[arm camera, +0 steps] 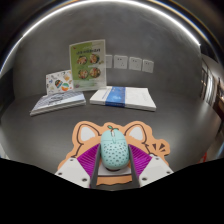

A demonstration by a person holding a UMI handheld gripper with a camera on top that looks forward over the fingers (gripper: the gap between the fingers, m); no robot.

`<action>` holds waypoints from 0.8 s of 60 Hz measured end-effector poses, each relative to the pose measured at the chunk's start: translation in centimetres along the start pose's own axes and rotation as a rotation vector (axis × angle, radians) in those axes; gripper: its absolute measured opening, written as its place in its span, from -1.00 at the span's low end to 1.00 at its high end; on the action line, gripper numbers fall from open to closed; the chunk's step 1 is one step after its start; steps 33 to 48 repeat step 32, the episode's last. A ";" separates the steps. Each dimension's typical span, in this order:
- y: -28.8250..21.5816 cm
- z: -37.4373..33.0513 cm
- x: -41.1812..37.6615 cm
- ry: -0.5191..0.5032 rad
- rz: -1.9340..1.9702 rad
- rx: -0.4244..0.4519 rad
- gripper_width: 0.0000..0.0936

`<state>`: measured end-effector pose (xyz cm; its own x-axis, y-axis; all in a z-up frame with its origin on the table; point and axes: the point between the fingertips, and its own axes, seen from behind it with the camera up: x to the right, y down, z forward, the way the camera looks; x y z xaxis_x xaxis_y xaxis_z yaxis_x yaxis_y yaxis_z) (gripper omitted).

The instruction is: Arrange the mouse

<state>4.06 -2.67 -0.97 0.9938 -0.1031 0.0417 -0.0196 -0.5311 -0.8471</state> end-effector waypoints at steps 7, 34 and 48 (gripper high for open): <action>0.2 -0.3 -0.1 -0.048 -0.028 -0.028 0.45; 4.3 -11.7 8.1 -0.246 -0.038 -0.033 0.82; 4.3 -11.7 8.1 -0.246 -0.038 -0.033 0.82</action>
